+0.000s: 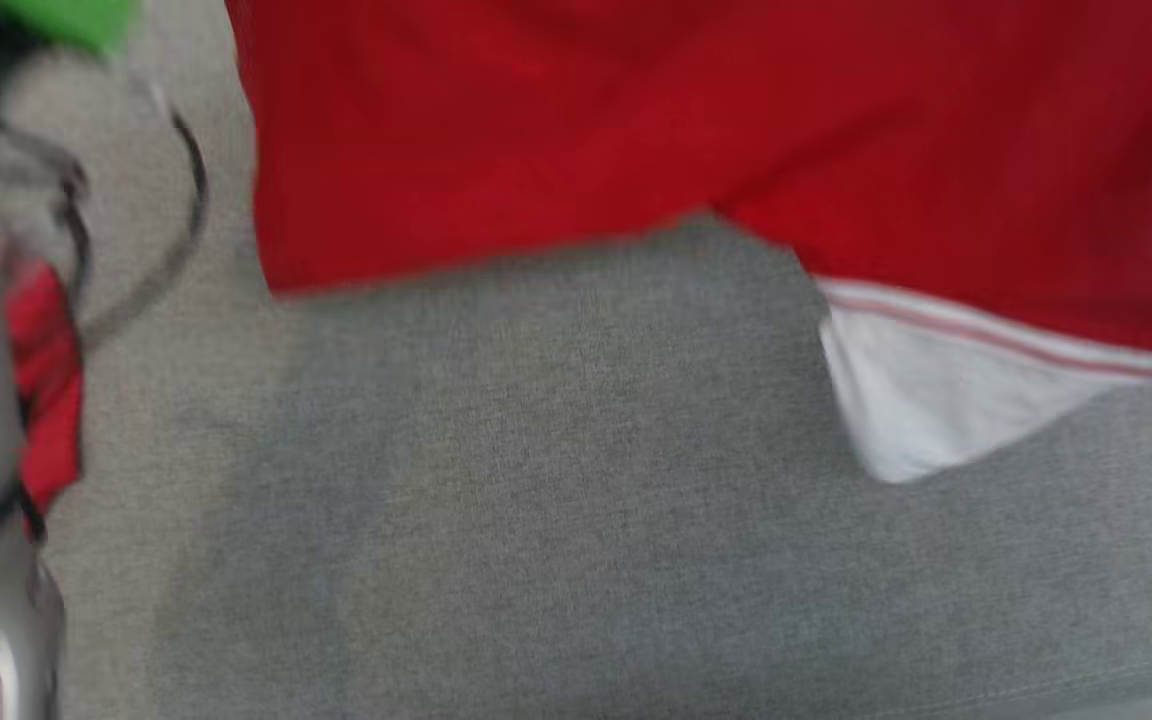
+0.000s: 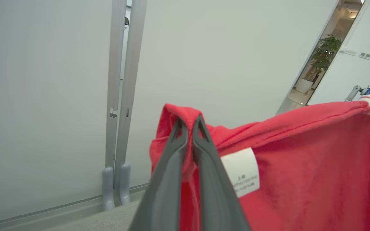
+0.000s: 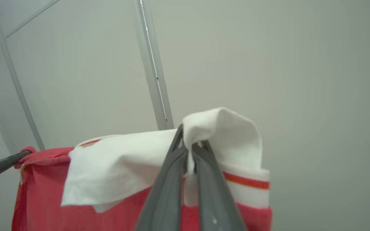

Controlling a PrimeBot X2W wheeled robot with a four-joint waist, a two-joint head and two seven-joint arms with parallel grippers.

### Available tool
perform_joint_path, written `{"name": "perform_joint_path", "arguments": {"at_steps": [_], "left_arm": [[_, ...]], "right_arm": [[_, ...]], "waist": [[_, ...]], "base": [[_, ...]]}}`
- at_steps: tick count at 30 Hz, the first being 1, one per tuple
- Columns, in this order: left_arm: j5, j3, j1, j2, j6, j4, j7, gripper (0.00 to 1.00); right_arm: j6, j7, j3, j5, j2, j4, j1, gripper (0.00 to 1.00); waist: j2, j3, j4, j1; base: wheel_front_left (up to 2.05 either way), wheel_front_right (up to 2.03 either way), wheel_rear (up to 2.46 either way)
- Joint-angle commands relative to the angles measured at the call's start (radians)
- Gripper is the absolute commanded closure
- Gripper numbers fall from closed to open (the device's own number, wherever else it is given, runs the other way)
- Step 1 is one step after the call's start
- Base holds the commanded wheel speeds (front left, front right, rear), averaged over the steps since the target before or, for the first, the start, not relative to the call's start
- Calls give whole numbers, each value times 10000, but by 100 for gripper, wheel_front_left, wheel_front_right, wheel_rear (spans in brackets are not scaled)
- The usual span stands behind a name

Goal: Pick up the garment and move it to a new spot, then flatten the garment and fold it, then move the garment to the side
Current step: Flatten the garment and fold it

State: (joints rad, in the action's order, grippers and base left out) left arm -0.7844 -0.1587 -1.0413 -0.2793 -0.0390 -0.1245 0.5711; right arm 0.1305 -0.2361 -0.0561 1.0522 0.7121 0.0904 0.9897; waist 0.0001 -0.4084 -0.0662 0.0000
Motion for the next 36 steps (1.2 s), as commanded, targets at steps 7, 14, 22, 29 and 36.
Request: {"name": "perform_joint_path", "arguments": {"at_steps": [7,14,22,29,36], "left_arm": [[1406,41,-4375,471,-254,4308,-1786,100],[2295,-196,-6400,694,-38,7110,-4145,100],[2255,-829,-4802,837,1327,8827,-5567,100],[1011,-1124,-1446,812,1699,7945,-5787,100],[121,-1903,4027,243,1564,4816,-5510,100]], "right_arm": [[-4,166,-378,-2927,-2744,-4310,5196,100],[2,1452,-701,-3894,-4356,-6474,7467,100],[5,2416,-1916,-2408,-3807,-5984,4962,100],[6,3726,-2197,-478,-2743,-3734,299,100],[5,4540,-2397,542,-1879,-1875,-4821,100]], "waist": [[-1,-3235,130,0],[-1,-3925,20,0],[-1,-3623,161,0],[-1,-2064,200,0],[-1,872,156,0]], "base": [[0,0,0],[0,0,0],[0,0,0],[0,0,0],[0,0,0]]}}
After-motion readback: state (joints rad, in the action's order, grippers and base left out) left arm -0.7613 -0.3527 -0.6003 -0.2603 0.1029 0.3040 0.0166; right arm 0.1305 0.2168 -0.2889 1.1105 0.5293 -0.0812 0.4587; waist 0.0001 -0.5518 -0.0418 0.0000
